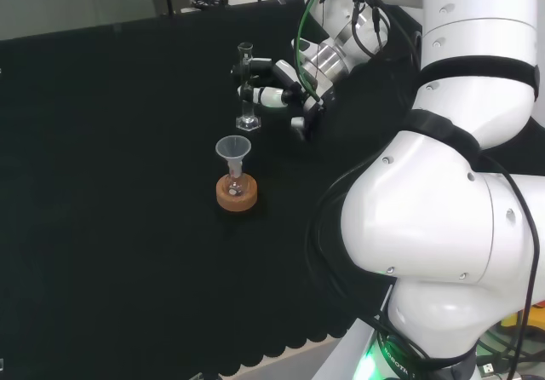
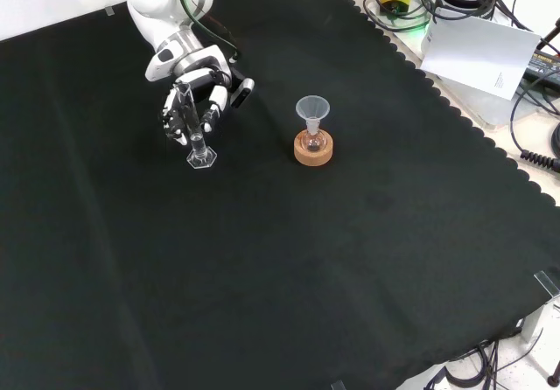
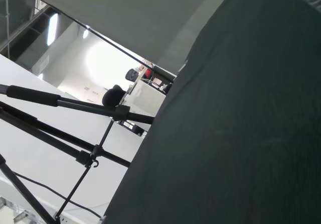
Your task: Pick up the graduated cylinder.
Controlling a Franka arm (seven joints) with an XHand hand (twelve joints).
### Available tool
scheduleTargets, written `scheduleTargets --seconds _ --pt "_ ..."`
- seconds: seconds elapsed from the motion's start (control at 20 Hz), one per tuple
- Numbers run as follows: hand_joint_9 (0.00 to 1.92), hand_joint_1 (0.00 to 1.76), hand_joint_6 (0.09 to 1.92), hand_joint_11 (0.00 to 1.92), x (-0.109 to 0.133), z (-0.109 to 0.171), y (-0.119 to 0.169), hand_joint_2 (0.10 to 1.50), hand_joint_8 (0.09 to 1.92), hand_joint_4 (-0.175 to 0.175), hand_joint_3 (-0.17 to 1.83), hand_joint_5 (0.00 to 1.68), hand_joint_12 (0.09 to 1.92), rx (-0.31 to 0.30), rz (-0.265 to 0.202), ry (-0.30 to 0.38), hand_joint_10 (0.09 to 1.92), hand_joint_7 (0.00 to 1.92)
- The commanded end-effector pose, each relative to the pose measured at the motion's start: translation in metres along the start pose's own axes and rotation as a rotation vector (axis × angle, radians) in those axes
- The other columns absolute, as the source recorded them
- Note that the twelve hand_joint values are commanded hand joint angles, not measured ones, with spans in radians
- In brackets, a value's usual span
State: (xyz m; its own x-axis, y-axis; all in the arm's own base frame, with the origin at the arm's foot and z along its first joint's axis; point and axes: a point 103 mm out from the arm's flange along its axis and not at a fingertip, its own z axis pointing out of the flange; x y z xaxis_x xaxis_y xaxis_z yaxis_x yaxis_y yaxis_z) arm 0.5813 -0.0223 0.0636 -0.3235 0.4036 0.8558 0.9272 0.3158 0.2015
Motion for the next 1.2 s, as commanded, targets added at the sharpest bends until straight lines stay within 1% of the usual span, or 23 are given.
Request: scheduleTargets --seconds 0.05,0.2,0.3,0.35,0.4,0.45,0.55,0.7,0.8,0.85,0.9,1.0,1.2 --pt "1.05 1.17 0.61 0.86 -0.001 0.0 -0.001 1.13 0.59 -0.004 -0.17 0.77 1.01 -0.01 0.009 -0.012 0.3 0.73" --pt "1.12 1.22 0.6 0.95 0.0 0.001 -0.001 1.18 0.59 0.015 -0.17 0.86 0.94 -0.015 0.021 -0.044 0.26 0.84" --pt "1.17 1.17 0.93 1.0 0.001 -0.001 -0.001 1.18 0.58 -0.095 -0.09 0.89 0.91 -0.013 0.032 -0.068 0.25 0.94" --pt "1.2 1.19 1.03 1.02 0.002 -0.002 -0.001 1.17 0.77 -0.132 -0.05 0.89 0.9 -0.014 0.041 -0.079 0.25 0.94" --pt "1.21 1.21 1.08 1.03 0.003 -0.004 -0.001 1.16 0.93 -0.154 -0.02 0.89 0.89 -0.016 0.05 -0.098 0.25 0.93" --pt "1.23 1.23 1.1 1.04 0.004 -0.005 -0.001 1.15 1.02 -0.165 -0.01 0.9 0.89 -0.016 0.061 -0.117 0.25 0.93" --pt "1.25 1.25 1.08 1.05 0.006 -0.009 0.0 1.14 1.05 -0.174 0.0 0.92 0.88 -0.009 0.075 -0.158 0.24 0.95" --pt "1.29 1.26 1.03 1.07 0.011 -0.016 0.0 1.12 1.02 -0.175 0.0 0.96 0.85 0.012 0.089 -0.216 0.23 0.98" --pt "1.3 1.26 1.01 1.07 0.015 -0.023 -0.001 1.11 1.0 -0.175 0.0 0.97 0.84 0.028 0.091 -0.264 0.21 1.0" --pt "1.31 1.26 1.0 1.07 0.017 -0.027 -0.002 1.11 0.99 -0.175 0.0 0.98 0.84 0.024 0.085 -0.287 0.21 1.01" --pt "1.32 1.26 0.99 1.08 0.018 -0.03 -0.003 1.11 0.98 -0.175 0.0 0.99 0.84 0.015 0.082 -0.296 0.2 1.01" --pt "1.33 1.27 0.99 1.08 0.021 -0.035 -0.005 1.11 0.97 -0.175 0.0 0.99 0.84 0.017 0.088 -0.316 0.2 1.02" --pt "1.38 1.27 0.95 1.13 0.03 -0.042 -0.007 1.09 0.93 -0.175 0.0 1.01 0.81 0.05 0.086 -0.393 0.17 1.05"
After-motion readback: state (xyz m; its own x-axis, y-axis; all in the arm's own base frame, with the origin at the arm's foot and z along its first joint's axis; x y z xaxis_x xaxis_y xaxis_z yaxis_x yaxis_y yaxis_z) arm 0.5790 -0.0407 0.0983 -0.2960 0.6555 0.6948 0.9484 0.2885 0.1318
